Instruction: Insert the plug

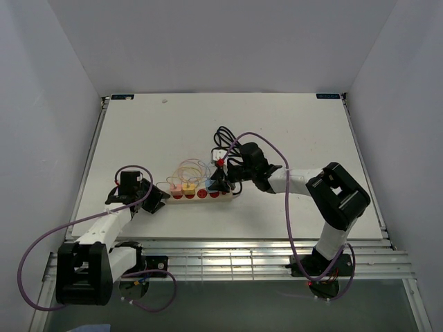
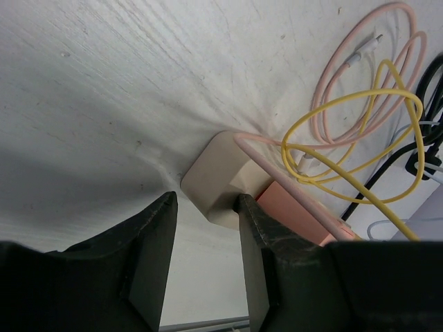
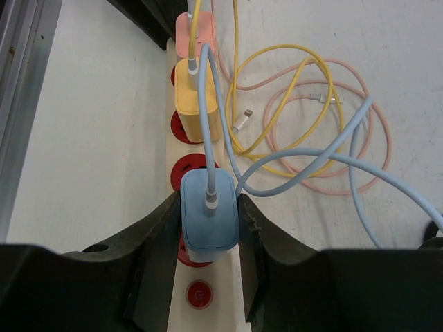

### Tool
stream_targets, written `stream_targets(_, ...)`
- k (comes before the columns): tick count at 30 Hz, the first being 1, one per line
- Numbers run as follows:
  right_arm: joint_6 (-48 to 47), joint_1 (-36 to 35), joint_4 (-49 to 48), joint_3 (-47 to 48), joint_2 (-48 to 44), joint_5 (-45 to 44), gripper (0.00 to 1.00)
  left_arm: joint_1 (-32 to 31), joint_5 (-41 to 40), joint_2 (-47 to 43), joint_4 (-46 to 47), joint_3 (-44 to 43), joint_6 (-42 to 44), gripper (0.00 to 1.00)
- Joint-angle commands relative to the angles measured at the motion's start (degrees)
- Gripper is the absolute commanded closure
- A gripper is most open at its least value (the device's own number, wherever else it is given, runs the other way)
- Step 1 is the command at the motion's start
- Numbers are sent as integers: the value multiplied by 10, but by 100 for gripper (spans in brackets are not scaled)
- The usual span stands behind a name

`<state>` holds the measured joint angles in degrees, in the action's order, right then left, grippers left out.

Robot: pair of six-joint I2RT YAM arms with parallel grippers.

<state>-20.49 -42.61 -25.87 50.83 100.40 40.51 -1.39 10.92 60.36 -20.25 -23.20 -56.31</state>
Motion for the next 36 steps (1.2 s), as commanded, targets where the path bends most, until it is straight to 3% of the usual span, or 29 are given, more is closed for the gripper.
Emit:
stream_targets(1, -34, -2, -6, 7, 12, -21, 92, 6, -20, 6, 21, 11, 16, 49)
stream_targets(36, -57, -12, 2, -17, -47, -38, 92, 9, -8, -9, 9, 22, 18, 50)
